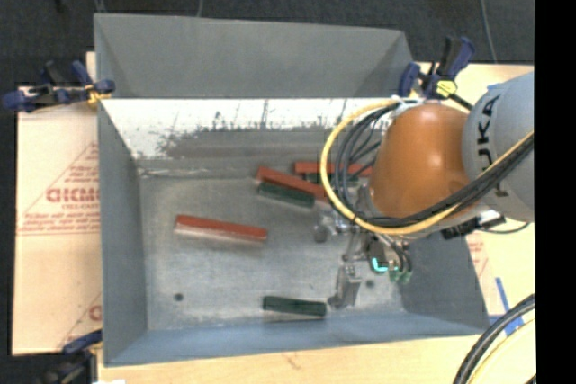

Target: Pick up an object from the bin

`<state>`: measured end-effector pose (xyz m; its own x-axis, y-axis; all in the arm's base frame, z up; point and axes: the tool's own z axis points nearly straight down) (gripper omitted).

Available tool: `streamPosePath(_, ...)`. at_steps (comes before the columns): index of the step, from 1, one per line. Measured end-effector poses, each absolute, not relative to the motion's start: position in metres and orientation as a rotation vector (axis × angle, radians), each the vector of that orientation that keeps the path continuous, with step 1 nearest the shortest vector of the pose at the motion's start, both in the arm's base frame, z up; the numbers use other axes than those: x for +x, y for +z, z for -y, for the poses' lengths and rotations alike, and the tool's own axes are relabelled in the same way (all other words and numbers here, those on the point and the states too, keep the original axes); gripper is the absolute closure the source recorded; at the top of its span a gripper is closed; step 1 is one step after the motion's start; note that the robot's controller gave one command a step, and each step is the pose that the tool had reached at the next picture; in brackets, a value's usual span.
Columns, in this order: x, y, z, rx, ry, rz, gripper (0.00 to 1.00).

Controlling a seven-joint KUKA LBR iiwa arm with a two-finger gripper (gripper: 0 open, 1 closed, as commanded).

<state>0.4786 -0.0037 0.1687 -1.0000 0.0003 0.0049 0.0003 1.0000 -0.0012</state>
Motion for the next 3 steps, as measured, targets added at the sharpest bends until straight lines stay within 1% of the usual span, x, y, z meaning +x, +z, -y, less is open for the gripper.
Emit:
streamPosePath(1,0.478,0.071,-0.018,0.341,0.003,3.138,0.0)
streamPosePath(2,0.475,0.071,-0.017,0.338,0.002,3.128,1.0)
streamPosePath(3,0.485,0.222,-0.041,0.336,0.002,3.135,1.0)
